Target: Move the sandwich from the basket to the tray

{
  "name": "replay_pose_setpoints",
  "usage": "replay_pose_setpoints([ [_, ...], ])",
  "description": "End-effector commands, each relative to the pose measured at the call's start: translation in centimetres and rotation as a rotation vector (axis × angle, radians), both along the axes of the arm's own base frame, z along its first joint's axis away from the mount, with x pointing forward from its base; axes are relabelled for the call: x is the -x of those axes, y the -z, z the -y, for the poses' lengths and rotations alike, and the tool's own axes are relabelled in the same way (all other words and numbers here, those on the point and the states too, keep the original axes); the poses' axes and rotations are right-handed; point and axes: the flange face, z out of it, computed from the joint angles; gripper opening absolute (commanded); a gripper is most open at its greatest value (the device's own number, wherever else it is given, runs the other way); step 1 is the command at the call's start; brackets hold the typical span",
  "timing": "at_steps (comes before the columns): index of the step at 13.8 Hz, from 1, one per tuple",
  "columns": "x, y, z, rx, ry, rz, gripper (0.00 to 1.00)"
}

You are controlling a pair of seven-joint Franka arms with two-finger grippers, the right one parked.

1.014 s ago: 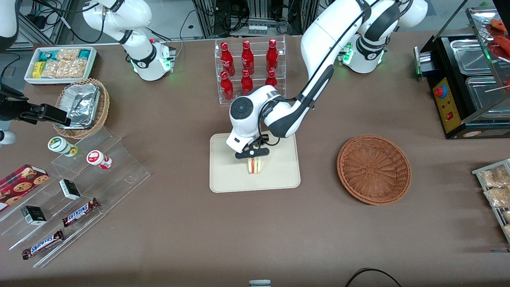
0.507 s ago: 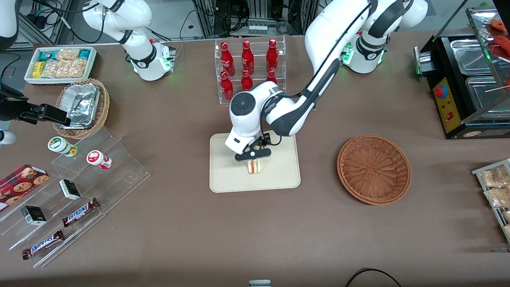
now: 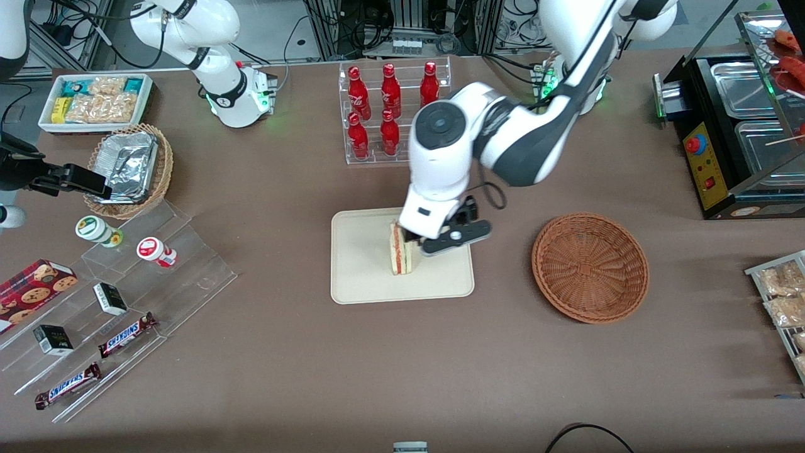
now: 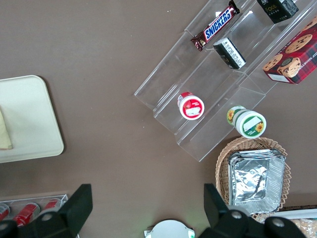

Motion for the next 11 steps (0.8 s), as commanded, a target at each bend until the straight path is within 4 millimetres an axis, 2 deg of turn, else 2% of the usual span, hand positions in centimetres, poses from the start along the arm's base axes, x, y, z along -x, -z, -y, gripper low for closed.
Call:
replay_pose_setpoints([
  [1, -0.3, -3.1, -4.8, -0.007, -0.032, -0.005, 0.99],
  [5, -0.6, -6.8, -13.4, 0.004, 0.028, -0.033, 0.99],
  [11, -1.9, -10.7, -24.1, 0.017, 0.099, -0.093, 0.99],
])
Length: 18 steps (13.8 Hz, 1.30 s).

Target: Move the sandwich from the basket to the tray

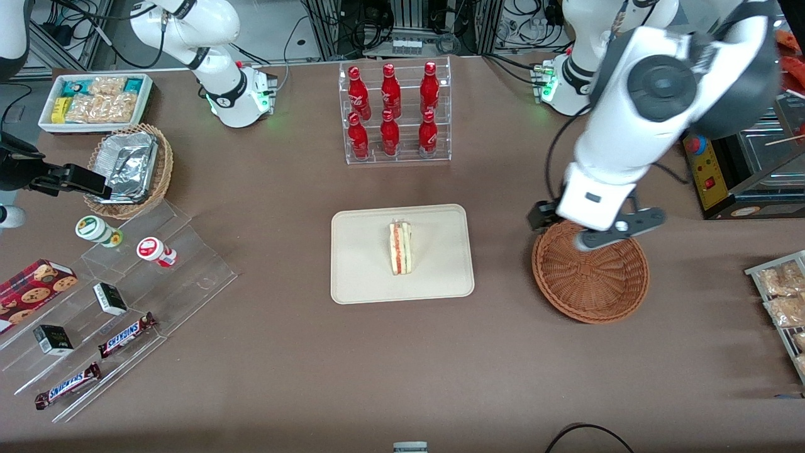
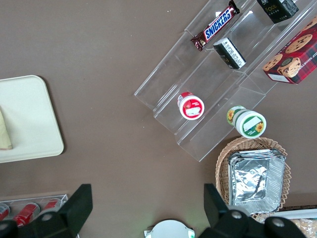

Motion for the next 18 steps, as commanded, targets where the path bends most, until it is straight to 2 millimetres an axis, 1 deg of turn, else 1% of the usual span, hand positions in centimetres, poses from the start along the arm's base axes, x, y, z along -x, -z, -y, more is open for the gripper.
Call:
replay_pose_setpoints([
  [1, 0.5, -1.4, -4.5, 0.013, 0.032, -0.026, 0.99],
  [2, 0.5, -1.8, -6.0, 0.011, 0.04, -0.031, 0.99],
  [3, 0.3, -2.0, -8.0, 0.01, 0.056, -0.039, 0.99],
  [5, 0.6, -2.9, -10.8, 0.009, 0.12, -0.056, 0.99],
  [8, 1.7, -3.8, -13.5, 0.006, 0.202, -0.073, 0.99],
  [10, 2.8, -4.1, -14.1, 0.001, 0.229, -0.076, 0.99],
  [11, 3.0, -4.3, -15.2, 0.002, 0.223, -0.074, 0.99],
  [12, 2.9, -4.4, -15.8, 0.002, 0.225, -0.07, 0.99],
  [13, 2.9, -4.8, -15.8, 0.005, 0.227, -0.057, 0.99],
  [14, 2.7, -5.0, -16.4, 0.019, 0.215, -0.051, 0.99],
  [15, 2.6, -5.2, -16.4, 0.022, 0.216, -0.045, 0.99],
  [16, 2.3, -5.6, -17.1, 0.023, 0.206, -0.039, 0.99],
  [18, 2.1, -5.5, -16.7, 0.02, 0.216, -0.045, 0.99],
])
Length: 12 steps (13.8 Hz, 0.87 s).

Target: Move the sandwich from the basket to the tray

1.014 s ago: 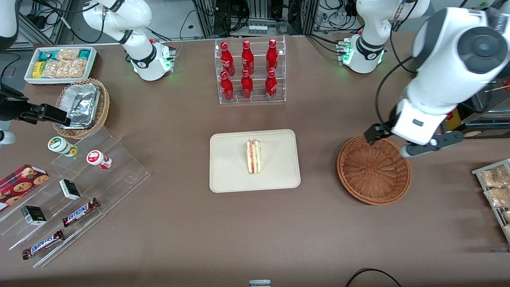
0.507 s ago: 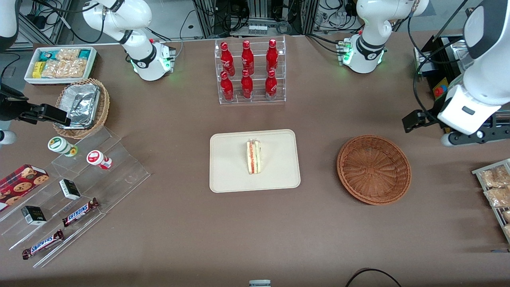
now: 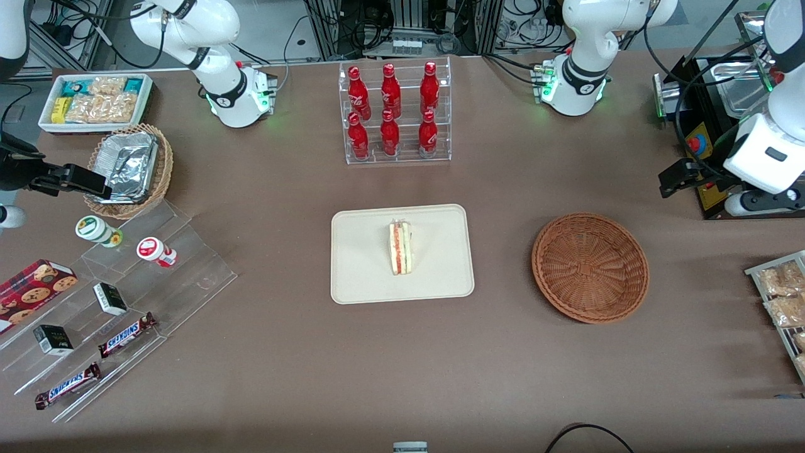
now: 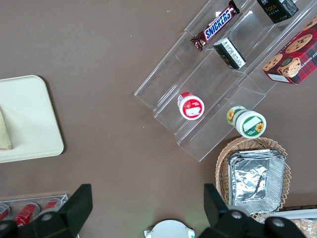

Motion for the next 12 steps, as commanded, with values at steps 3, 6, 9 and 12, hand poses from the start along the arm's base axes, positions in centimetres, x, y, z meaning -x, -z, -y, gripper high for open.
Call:
replay_pose_setpoints([
  [3, 0.2, -1.0, -0.1, 0.017, 0.052, 0.021, 0.99],
  [6, 0.0, -1.5, -0.4, 0.009, 0.065, 0.035, 0.99],
  [9, 0.1, -1.9, -1.7, 0.019, 0.079, 0.037, 0.99],
  [12, -0.1, -2.4, -2.0, 0.014, 0.079, 0.046, 0.99],
])
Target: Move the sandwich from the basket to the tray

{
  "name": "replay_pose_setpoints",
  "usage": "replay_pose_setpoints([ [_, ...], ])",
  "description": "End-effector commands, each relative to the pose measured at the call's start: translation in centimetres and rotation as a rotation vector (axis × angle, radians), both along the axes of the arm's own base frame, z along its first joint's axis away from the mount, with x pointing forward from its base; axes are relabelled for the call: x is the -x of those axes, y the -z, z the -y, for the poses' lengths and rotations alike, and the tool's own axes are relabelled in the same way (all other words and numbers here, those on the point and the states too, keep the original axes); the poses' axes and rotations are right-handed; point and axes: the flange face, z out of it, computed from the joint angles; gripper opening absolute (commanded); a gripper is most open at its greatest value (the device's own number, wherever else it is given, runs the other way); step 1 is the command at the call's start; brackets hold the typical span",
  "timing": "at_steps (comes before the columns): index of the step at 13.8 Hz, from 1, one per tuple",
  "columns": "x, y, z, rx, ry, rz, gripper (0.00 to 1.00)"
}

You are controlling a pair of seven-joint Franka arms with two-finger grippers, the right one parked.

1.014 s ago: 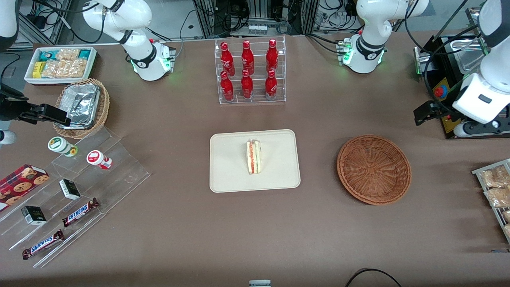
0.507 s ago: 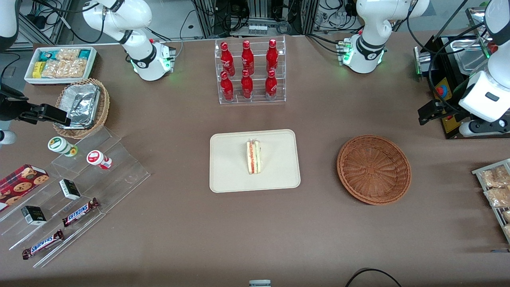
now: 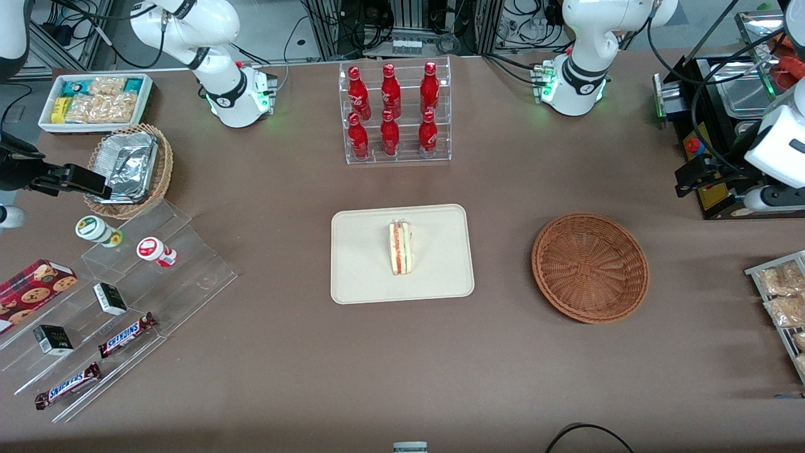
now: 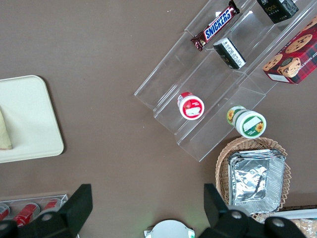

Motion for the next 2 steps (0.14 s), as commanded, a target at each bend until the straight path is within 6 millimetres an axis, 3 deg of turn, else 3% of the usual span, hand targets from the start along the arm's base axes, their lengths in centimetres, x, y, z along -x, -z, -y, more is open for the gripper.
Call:
replay_pose_setpoints([
  [1, 0.18, -1.44, -0.07, 0.013, 0.014, 0.021, 0.99],
  [2, 0.18, -1.44, -0.13, 0.016, 0.008, 0.021, 0.99],
])
